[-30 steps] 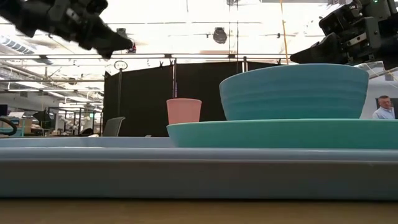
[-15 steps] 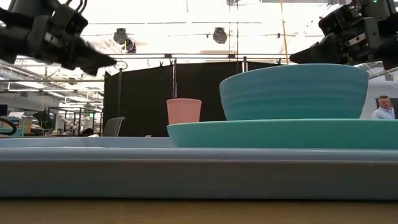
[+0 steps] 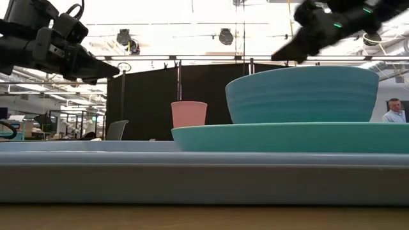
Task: Set up tray
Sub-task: Put the pink cup on the top left of the green plate
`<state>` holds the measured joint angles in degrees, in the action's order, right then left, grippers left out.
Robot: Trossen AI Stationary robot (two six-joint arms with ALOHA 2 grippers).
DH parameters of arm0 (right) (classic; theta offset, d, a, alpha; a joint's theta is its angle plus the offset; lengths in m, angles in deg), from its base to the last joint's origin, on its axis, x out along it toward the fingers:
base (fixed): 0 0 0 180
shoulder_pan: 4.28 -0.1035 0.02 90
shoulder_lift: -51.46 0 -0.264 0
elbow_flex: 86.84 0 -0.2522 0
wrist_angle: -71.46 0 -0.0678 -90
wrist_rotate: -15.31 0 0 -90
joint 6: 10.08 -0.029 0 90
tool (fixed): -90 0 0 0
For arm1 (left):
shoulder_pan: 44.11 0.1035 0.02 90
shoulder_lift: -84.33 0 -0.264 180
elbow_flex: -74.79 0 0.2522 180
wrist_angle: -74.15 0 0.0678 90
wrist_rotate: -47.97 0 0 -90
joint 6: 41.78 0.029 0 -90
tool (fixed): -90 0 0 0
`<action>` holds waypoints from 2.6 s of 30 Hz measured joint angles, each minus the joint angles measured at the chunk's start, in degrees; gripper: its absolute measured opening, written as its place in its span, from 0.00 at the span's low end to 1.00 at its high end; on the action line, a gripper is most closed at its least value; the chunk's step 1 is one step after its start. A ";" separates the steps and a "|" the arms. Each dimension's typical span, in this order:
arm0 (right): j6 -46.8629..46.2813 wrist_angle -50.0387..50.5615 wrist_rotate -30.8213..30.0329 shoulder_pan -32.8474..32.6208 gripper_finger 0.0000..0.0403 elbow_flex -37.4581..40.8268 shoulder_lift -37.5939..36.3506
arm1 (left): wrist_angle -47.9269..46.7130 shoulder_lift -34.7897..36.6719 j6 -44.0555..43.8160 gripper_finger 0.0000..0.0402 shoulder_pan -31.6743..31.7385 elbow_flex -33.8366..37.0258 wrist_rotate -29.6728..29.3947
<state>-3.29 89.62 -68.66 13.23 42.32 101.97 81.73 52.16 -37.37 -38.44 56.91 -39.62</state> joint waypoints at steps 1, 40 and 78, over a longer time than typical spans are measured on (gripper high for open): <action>0.68 3.67 -0.25 0.00 0.00 -3.87 3.24 | 0.37 0.00 0.13 0.03 0.00 -0.01 -0.05; 33.28 32.18 2.79 -6.12 0.49 -55.37 57.51 | -1.07 -0.07 -1.76 0.08 0.00 -0.11 0.58; 35.03 32.34 -1.50 -5.16 0.00 -57.42 58.51 | -1.43 -0.07 -1.61 0.08 -0.02 -0.13 0.56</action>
<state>31.75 121.96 -70.17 8.08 -15.10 160.48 80.30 52.10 -38.98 -38.46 56.78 -39.06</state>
